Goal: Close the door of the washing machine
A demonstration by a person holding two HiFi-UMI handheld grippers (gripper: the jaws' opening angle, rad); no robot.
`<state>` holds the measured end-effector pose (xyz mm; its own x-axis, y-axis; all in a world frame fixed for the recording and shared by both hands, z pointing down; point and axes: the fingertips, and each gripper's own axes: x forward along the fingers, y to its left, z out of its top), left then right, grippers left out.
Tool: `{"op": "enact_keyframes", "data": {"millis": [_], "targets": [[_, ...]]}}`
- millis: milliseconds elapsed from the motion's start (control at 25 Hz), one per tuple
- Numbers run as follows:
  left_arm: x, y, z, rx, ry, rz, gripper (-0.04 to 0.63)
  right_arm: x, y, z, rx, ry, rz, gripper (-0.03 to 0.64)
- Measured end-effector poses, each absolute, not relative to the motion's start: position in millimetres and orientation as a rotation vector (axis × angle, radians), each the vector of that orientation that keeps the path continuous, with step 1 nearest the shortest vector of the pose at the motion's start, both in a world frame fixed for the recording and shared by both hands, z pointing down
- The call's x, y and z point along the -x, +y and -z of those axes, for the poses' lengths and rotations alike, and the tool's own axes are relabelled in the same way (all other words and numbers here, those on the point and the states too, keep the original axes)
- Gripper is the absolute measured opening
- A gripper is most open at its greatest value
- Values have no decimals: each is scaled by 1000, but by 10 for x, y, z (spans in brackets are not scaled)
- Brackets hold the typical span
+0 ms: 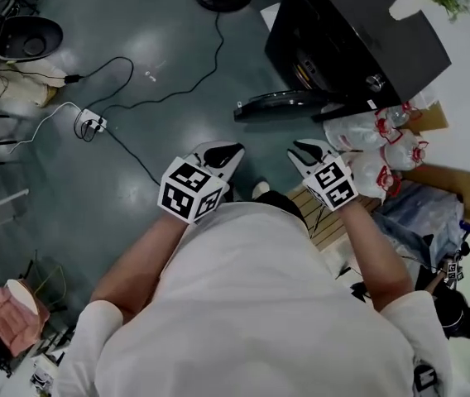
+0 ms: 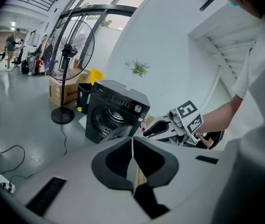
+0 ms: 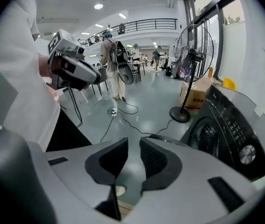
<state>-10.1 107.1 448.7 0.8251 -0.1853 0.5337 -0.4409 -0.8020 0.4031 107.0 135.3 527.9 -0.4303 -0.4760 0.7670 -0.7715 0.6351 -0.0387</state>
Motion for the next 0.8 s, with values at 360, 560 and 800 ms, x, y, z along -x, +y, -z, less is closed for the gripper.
{"op": "enact_keyframes", "data": {"millis": [360, 560, 800], "targets": [[272, 625, -4642, -2484, -348, -699, 21, -1031, 689, -5676, -850, -1958, -387, 103], [185, 346, -4703, -2461, -375, -699, 21, -1147, 400, -6034, -671, -1881, -225, 106], [95, 65, -4708, -2412, -427, -693, 21, -1342, 191, -6419, -485, -1796, -99, 107]]}}
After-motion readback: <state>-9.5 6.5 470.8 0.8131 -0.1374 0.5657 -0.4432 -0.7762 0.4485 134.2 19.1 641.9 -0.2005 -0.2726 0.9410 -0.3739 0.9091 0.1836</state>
